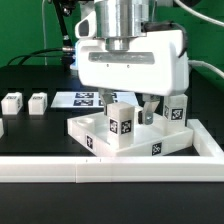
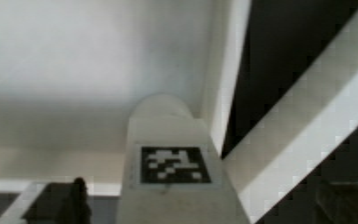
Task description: Assemble square table
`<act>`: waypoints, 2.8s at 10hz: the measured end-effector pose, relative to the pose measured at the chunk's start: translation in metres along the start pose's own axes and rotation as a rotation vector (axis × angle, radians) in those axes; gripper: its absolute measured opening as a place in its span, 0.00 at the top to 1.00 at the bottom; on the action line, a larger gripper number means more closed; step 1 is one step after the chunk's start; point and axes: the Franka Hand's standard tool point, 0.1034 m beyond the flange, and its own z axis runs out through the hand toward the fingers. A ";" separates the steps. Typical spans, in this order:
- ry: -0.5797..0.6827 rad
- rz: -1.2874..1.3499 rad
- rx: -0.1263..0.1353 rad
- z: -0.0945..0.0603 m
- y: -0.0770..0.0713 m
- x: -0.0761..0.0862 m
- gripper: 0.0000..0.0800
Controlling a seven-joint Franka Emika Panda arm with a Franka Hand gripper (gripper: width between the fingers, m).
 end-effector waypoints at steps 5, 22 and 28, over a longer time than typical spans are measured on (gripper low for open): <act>0.001 -0.492 0.004 -0.001 0.000 0.003 0.19; 0.003 -1.211 -0.046 0.000 0.004 0.005 0.64; 0.013 -0.766 -0.042 0.000 0.004 0.006 0.64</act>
Offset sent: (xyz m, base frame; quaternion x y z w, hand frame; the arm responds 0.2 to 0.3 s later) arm 0.0055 0.0063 0.0013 0.0499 -0.0333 -0.2856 0.9565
